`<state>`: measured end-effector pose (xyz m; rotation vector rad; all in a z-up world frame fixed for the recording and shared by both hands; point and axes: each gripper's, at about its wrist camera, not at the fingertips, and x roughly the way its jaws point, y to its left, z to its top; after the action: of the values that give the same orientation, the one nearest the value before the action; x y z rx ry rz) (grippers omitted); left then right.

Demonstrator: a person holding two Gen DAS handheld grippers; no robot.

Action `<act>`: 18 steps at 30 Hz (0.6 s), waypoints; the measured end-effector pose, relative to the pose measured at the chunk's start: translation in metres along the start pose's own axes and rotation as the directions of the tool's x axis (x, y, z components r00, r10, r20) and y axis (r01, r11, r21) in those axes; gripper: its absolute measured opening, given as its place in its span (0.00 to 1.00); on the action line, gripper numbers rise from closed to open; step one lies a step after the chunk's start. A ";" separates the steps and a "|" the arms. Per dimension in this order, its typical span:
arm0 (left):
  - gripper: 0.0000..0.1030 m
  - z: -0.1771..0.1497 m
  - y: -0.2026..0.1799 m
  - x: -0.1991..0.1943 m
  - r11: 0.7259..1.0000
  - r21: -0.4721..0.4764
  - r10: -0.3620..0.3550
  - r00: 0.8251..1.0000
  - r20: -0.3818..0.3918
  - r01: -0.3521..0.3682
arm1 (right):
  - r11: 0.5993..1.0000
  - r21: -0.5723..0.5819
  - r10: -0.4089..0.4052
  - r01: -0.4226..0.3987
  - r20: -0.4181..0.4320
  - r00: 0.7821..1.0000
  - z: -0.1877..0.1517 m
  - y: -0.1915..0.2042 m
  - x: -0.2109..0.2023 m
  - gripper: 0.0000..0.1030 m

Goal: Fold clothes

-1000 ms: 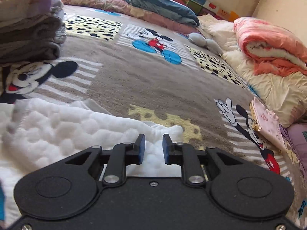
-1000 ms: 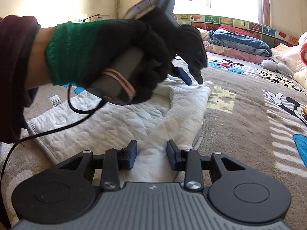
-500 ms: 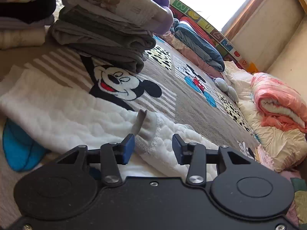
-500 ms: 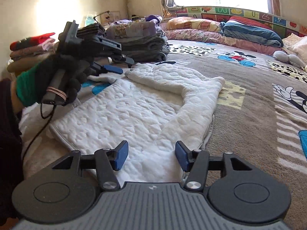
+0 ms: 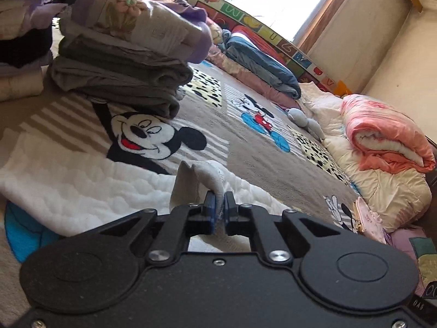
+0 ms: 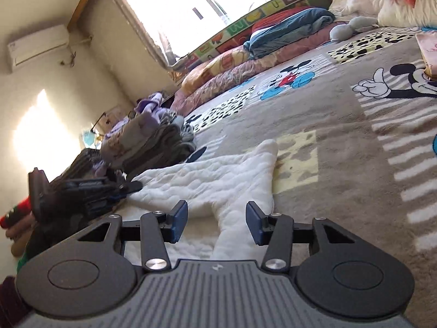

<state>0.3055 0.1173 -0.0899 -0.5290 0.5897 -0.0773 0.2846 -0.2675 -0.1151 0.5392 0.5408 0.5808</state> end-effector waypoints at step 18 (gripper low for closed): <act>0.03 -0.015 0.022 0.019 0.996 -0.082 0.021 0.998 -0.055 -0.025 | 0.970 0.243 0.043 -0.022 -0.083 0.996 0.066 -0.064 0.102 0.05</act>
<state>0.3120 0.1253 -0.1209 -0.6016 0.6537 -0.0457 0.4201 -0.2689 -0.1382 0.7578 0.6922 0.5751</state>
